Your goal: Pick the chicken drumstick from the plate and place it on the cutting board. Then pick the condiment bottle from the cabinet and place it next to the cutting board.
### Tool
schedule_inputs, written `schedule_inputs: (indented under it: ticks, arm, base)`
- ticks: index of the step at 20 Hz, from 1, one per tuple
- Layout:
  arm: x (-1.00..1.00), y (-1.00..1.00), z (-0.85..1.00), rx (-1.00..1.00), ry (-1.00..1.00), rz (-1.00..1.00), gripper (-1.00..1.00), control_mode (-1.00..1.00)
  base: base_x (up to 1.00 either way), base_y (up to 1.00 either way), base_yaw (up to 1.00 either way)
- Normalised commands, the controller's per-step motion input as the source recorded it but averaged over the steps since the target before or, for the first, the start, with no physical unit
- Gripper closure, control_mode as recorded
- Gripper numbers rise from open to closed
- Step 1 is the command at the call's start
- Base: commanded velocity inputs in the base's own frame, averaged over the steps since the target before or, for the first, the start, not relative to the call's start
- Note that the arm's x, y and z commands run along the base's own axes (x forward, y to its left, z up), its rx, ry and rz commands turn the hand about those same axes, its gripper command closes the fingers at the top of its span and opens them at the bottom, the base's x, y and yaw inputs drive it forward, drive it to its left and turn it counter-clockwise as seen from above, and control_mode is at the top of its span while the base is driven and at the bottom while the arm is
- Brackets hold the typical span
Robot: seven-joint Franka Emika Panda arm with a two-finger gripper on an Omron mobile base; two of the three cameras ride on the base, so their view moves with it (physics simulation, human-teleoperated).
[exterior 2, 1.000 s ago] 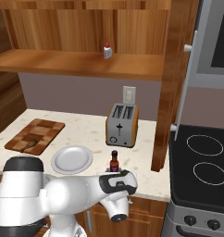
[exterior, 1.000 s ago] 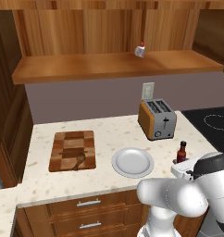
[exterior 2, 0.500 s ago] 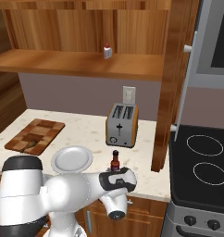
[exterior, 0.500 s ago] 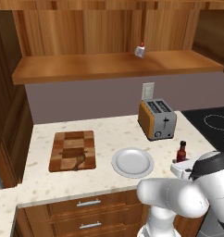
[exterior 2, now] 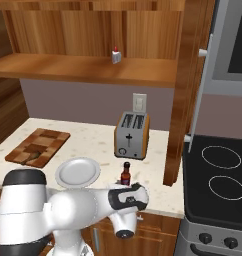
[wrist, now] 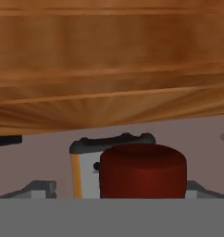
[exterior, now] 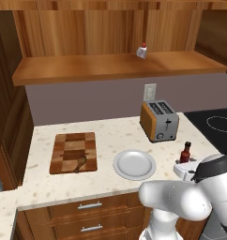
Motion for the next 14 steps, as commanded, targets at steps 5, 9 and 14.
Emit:
schedule_inputs:
  ticks: [5, 9, 14]
  arm:
    - [-0.12, 0.00, 0.00, 0.04, -0.17, 0.00, -1.00, -1.00]
    - [-0.38, 0.04, 0.00, 0.00, -0.24, 0.02, -1.00, -1.00]
    - [-0.44, 0.18, 0.00, 0.00, -0.23, 0.04, -1.00, -1.00]
  base:
    - [0.00, 0.00, 0.00]
    - [0.00, 0.00, 0.00]
    - [0.00, 0.00, 0.00]
